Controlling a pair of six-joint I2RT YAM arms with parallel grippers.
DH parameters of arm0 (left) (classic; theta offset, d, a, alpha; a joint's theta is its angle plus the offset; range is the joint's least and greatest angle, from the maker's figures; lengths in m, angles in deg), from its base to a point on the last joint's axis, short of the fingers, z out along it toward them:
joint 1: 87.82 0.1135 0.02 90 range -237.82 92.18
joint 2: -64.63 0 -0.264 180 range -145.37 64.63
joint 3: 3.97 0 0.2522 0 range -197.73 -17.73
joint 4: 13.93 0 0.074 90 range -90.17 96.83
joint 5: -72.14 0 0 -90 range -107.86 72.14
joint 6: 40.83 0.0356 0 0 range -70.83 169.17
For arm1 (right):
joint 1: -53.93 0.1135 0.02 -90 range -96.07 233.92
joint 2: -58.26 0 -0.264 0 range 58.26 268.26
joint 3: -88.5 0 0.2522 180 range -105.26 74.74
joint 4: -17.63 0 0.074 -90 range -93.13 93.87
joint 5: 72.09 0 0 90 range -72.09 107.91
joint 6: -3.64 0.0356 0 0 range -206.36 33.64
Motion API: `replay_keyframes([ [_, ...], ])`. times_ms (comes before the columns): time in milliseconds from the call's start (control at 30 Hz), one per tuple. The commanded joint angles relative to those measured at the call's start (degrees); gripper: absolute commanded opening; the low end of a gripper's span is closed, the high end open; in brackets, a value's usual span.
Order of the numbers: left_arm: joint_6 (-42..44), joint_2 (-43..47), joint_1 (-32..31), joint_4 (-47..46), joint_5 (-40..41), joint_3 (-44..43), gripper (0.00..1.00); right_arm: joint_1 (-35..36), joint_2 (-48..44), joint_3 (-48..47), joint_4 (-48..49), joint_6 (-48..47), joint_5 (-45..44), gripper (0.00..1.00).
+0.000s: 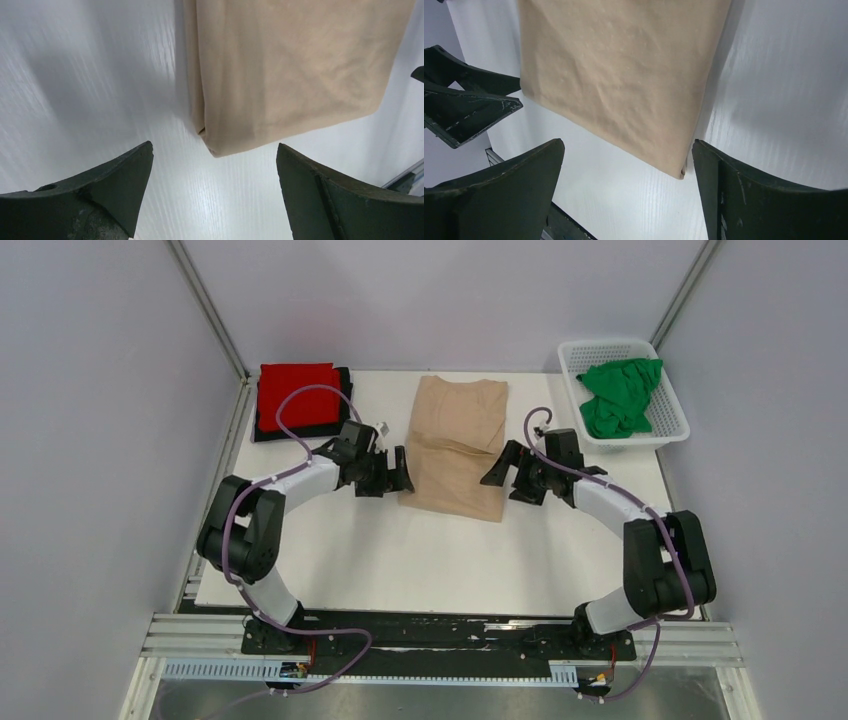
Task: Fold and stack the t-shirts
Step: Grab one side of the 2/3 rectangular tshirt with both arms
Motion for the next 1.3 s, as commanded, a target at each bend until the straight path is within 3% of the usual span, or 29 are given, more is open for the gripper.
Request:
replay_keyframes([
  [0,-1.38,0.81,-0.98,-2.63,-0.73,2.62,0.98,0.60,-3.01,3.56,-0.46,0.99,-0.38,0.99],
  [100,-1.44,-0.61,-1.06,-3.25,-0.65,3.38,0.90,0.68,-3.43,5.79,-0.86,1.72,-1.33,0.95],
  [300,-2.51,-5.39,-1.08,-4.49,-1.36,3.31,0.64,0.69,-0.39,7.64,-0.07,3.58,-1.87,0.83],
  [600,-3.04,-8.67,-1.10,-6.46,-1.90,4.01,0.03,1.34,3.34,8.10,1.11,3.69,-3.30,0.52],
  [867,-3.29,-6.81,-1.32,-7.89,-2.15,7.79,0.00,3.26,5.80,8.47,1.62,3.49,-3.26,0.35],
  [1033,-3.75,-5.60,-2.00,-8.83,-1.40,10.51,0.00,4.31,6.19,9.74,2.72,3.82,-4.24,0.01],
  [1267,-3.57,4.23,-3.87,-4.56,1.57,20.53,0.00,4.55,-1.94,19.18,-2.14,2.96,0.09,0.00],
])
